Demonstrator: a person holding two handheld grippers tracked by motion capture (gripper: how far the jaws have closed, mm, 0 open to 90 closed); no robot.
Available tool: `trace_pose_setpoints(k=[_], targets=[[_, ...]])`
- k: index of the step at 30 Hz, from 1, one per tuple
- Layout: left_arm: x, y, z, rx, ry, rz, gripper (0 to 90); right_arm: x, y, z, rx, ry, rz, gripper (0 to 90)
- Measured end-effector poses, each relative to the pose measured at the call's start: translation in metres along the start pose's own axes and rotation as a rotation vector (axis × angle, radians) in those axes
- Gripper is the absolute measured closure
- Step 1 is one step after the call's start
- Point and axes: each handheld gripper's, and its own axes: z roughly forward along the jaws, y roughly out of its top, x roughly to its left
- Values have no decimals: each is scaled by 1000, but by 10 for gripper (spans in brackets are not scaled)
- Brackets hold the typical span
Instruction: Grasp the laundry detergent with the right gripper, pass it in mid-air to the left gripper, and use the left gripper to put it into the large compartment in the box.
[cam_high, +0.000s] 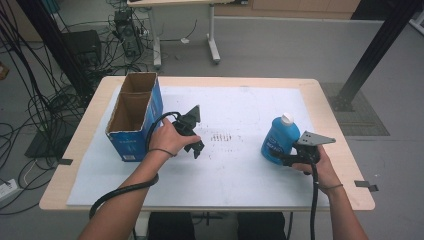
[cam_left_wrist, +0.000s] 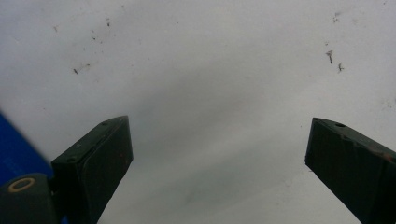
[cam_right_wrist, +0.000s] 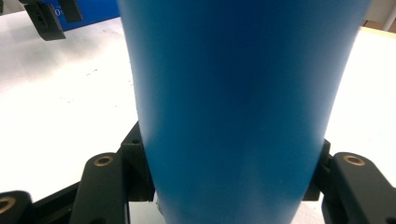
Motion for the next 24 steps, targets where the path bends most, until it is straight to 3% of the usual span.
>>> trace_pose_setpoints(k=[24], targets=[[-2, -3, -2, -19, 2, -11, 85, 3, -3, 0, -11, -9, -23, 401]])
